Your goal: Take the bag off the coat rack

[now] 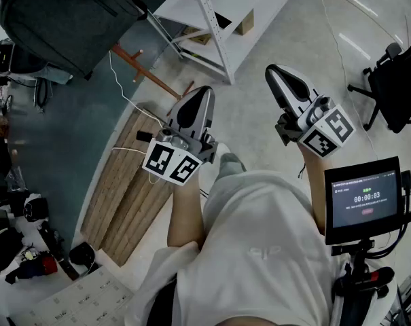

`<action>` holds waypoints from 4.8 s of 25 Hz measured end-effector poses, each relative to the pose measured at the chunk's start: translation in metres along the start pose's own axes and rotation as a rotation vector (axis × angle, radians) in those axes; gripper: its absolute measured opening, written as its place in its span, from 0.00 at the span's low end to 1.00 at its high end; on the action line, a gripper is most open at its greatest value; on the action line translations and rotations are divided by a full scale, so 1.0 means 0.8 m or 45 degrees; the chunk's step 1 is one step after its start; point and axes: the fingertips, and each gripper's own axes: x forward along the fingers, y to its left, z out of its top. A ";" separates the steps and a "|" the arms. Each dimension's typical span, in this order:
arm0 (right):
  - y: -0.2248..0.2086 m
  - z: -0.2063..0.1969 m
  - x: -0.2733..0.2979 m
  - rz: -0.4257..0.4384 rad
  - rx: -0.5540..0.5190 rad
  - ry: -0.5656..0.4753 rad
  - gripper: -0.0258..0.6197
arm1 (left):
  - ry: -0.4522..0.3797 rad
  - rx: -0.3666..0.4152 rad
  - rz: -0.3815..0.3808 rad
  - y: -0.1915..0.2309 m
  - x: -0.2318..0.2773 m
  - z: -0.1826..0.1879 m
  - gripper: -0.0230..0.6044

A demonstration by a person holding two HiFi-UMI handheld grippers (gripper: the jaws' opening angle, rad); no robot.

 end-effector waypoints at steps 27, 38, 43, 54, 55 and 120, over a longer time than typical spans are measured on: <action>0.030 -0.003 0.181 0.394 -0.013 0.046 0.06 | -0.083 0.241 0.475 0.107 -0.070 0.091 0.05; 0.057 0.053 0.293 0.563 -0.159 -0.001 0.45 | -0.261 0.613 0.849 0.158 -0.142 0.231 0.32; 0.054 0.069 0.329 0.580 -0.173 0.007 0.49 | -0.263 0.653 0.806 0.182 -0.142 0.275 0.50; 0.060 0.035 0.395 0.677 -0.102 0.141 0.83 | -0.161 0.503 0.559 0.234 -0.109 0.299 0.80; 0.060 0.035 0.397 0.669 -0.104 0.128 0.83 | -0.178 0.499 0.545 0.234 -0.107 0.300 0.80; 0.099 0.080 0.394 0.458 -0.156 -0.163 0.48 | -0.587 0.718 0.903 0.207 -0.128 0.338 0.37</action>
